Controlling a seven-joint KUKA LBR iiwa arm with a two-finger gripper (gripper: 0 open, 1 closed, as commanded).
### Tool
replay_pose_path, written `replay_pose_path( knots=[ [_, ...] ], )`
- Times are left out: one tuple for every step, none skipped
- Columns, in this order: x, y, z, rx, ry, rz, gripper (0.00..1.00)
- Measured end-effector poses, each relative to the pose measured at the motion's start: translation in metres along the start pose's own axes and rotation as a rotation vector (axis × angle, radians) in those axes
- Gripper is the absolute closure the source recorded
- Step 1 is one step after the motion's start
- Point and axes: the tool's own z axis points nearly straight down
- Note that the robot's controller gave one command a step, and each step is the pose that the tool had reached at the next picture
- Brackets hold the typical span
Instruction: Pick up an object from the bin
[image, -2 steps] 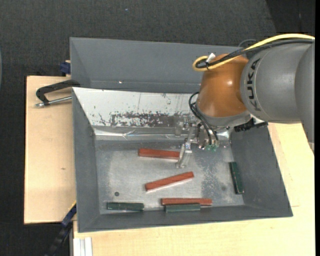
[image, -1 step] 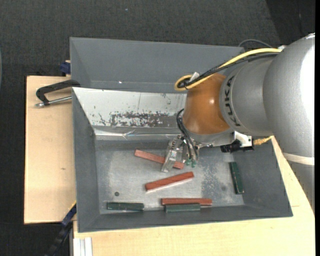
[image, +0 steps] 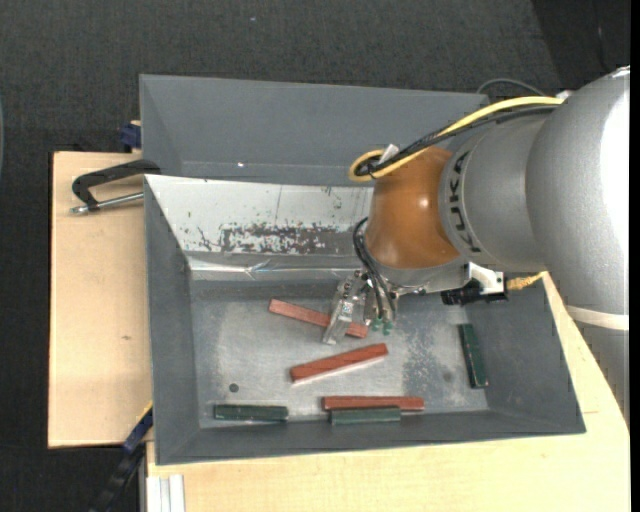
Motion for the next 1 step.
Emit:
replay_pose_path(
  knots=[
    [0.0246,0.0464,-0.1339,-0.002,-0.004,-0.046,1.0]
  ],
)
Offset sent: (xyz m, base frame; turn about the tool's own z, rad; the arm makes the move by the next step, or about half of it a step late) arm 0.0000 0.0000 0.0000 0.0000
